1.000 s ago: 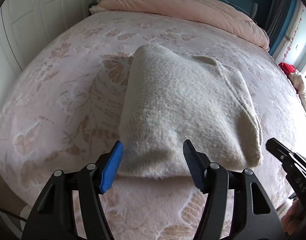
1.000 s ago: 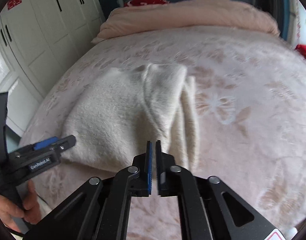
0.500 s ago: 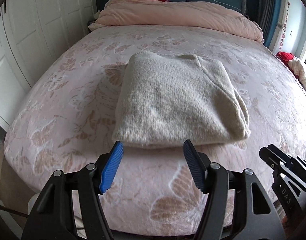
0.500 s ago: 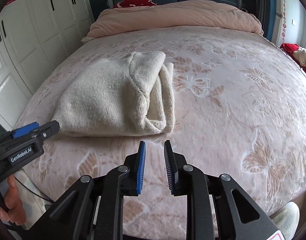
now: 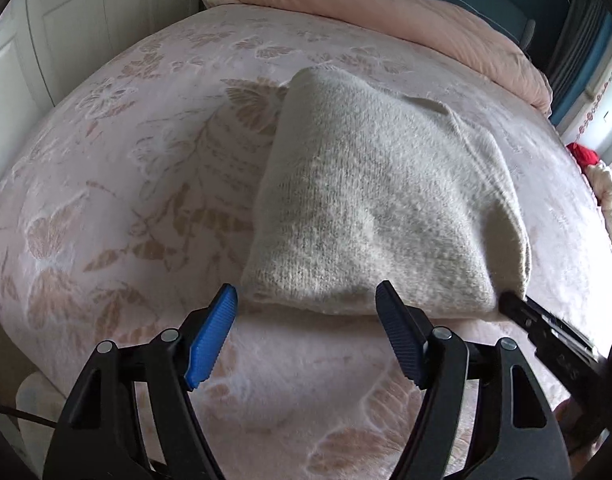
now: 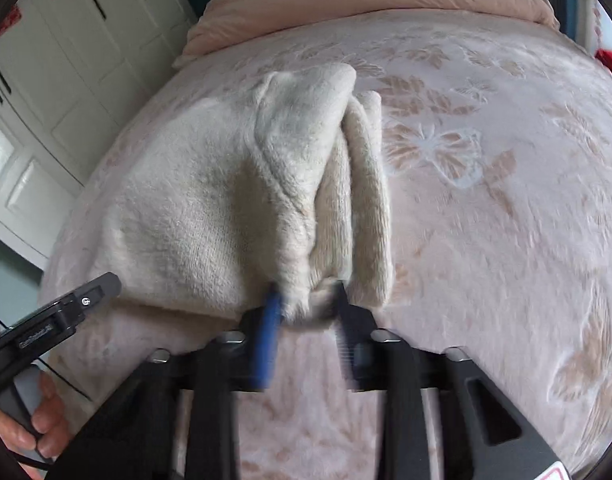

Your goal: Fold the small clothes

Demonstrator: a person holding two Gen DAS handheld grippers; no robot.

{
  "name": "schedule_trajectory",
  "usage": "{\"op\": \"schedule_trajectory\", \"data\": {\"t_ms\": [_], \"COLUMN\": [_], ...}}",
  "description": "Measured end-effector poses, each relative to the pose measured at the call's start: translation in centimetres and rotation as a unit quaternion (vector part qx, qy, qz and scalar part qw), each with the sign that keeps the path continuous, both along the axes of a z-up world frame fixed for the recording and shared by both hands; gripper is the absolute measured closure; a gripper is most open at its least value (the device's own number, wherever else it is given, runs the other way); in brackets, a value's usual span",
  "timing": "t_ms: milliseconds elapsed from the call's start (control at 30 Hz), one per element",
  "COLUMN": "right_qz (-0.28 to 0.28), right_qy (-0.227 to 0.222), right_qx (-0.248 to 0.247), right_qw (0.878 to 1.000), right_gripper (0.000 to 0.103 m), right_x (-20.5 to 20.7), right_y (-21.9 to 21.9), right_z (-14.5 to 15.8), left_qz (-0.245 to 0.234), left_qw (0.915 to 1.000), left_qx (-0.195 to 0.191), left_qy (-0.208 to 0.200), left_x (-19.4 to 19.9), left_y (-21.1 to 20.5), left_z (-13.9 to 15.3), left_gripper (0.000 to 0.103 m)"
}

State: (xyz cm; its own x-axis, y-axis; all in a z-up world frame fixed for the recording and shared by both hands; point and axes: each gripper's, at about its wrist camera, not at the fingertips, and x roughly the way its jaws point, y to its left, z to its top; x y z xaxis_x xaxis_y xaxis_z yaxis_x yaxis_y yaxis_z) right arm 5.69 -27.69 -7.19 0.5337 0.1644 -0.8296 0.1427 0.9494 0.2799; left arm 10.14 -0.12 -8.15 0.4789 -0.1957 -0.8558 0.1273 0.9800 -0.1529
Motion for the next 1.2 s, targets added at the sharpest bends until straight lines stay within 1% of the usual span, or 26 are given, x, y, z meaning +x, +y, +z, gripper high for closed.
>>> {"op": "schedule_trajectory", "data": {"t_ms": [67, 100, 133, 167, 267, 300, 333, 400, 467, 533, 567, 600, 633, 667, 700, 767, 800, 833, 900, 933, 1000, 1033, 1067, 1100, 1133, 1200], "right_qz": [-0.006, -0.012, -0.017, -0.020, -0.010, -0.008, -0.008, -0.009, -0.010, -0.012, -0.011, -0.009, -0.010, -0.011, -0.011, -0.015, -0.010, -0.006, -0.008, -0.010, -0.019, -0.024, -0.022, -0.012, -0.008, -0.007], "right_qy": [-0.027, -0.050, -0.058, -0.058, 0.007, 0.013, 0.006, -0.010, -0.025, -0.052, -0.060, -0.062, -0.061, -0.056, -0.045, -0.021, -0.002, 0.004, -0.015, -0.043, -0.068, -0.055, -0.031, 0.002, -0.009, -0.018], "right_qx": [-0.016, -0.035, -0.040, -0.041, -0.053, -0.053, -0.055, -0.050, -0.042, -0.051, -0.057, -0.055, -0.040, -0.029, -0.020, -0.003, 0.018, 0.035, 0.040, 0.026, 0.010, 0.006, -0.001, -0.019, -0.033, -0.036], "right_qw": [0.999, 0.998, 0.997, 0.997, 0.999, 0.999, 0.998, 0.999, 0.999, 0.997, 0.997, 0.997, 0.997, 0.998, 0.999, 1.000, 1.000, 0.999, 0.999, 0.999, 0.997, 0.998, 0.999, 1.000, 0.999, 0.999], "right_gripper": [0.086, 0.086, 0.086, 0.086, 0.083, 0.083, 0.082, 0.081, 0.075, 0.066, 0.061, 0.052, 0.050, 0.050, 0.049, 0.049, 0.063, 0.081, 0.086, 0.086, 0.086, 0.086, 0.085, 0.083, 0.081, 0.078], "right_x": [-0.5, -1.3, -1.6, -1.8, -0.4, -0.3, -0.6, -1.2, -1.8, -1.9, -1.5, -0.4, 1.1, 2.5, 4.3, 6.7, 8.2, 9.1, 9.1, 8.5, 7.6, 7.8, 8.3, 9.0, 8.9, 8.6], "right_y": [-0.2, -0.3, -0.5, -0.6, -0.7, -0.6, -0.5, -0.2, -0.1, -0.1, -0.1, -0.1, -0.3, -0.5, -0.6, -1.0, -1.1, -1.2, -1.6, -1.7, -2.0, -2.3, -2.3, -1.9, -1.5, -1.2], "right_z": [1.7, 3.1, 3.5, 3.5, -1.4, -2.7, -2.3, -0.2, 1.7, 3.9, 4.6, 5.0, 5.0, 4.7, 4.0, 2.3, 0.7, -0.2, 0.8, 2.4, 3.6, 2.6, 1.1, -1.5, -1.8, 0.0], "left_qz": [-0.004, -0.006, -0.008, -0.011, -0.011, -0.010, -0.009, -0.009, -0.005, -0.008, -0.010, -0.010, -0.013, -0.014, -0.014, -0.017, -0.016, -0.017, -0.016, -0.023, -0.039, -0.043, -0.045, -0.049, -0.050, -0.047], "left_qw": [1.0000, 1.0000, 0.9999, 0.9999, 0.9996, 0.9997, 0.9997, 0.9998, 0.9998, 0.9988, 0.9978, 0.9973, 0.9968, 0.9966, 0.9971, 0.9986, 0.9990, 0.9993, 0.9995, 0.9991, 0.9983, 0.9981, 0.9980, 0.9979, 0.9978, 0.9974], "left_qx": [-0.003, -0.002, 0.002, 0.008, 0.025, 0.022, 0.019, 0.015, -0.007, -0.034, -0.044, -0.050, -0.055, -0.060, -0.054, -0.039, -0.034, -0.030, -0.019, -0.015, -0.002, 0.002, 0.010, 0.021, 0.025, 0.034], "left_qy": [-0.004, -0.006, -0.007, -0.006, 0.002, 0.009, 0.012, 0.002, -0.015, -0.036, -0.048, -0.054, -0.056, -0.056, -0.052, -0.033, -0.023, -0.015, -0.021, -0.031, -0.042, -0.043, -0.043, -0.037, -0.036, -0.044], "left_x": [0.0, 0.1, 0.2, 0.4, 0.9, 1.0, 1.2, 0.8, 0.3, 0.3, 0.6, 1.2, 1.9, 3.2, 4.2, 6.6, 7.4, 7.9, 8.3, 8.2, 8.0, 8.0, 8.2, 8.4, 8.5, 8.2], "left_y": [0.0, -0.1, -0.1, -0.2, -0.5, -0.5, -0.4, -0.1, 0.7, 1.1, 1.1, 0.9, 0.7, 0.2, -0.3, -1.3, -1.6, -1.9, -2.3, -2.5, -3.4, -3.7, -4.0, -4.5, -4.6, -4.7], "left_z": [0.1, 0.1, 0.0, -0.4, -1.6, -2.0, -2.1, -1.3, 0.7, 2.6, 3.8, 4.5, 4.7, 4.8, 4.5, 2.9, 2.1, 1.5, 1.2, 1.3, 1.3, 1.1, 0.6, -0.1, -0.5, -0.3], "left_gripper": [0.034, 0.034, 0.034, 0.033, 0.032, 0.032, 0.032, 0.032, 0.034, 0.034, 0.033, 0.031, 0.030, 0.030, 0.030, 0.030, 0.030, 0.030, 0.030, 0.030, 0.027, 0.024, 0.022, 0.021, 0.020, 0.020]}}
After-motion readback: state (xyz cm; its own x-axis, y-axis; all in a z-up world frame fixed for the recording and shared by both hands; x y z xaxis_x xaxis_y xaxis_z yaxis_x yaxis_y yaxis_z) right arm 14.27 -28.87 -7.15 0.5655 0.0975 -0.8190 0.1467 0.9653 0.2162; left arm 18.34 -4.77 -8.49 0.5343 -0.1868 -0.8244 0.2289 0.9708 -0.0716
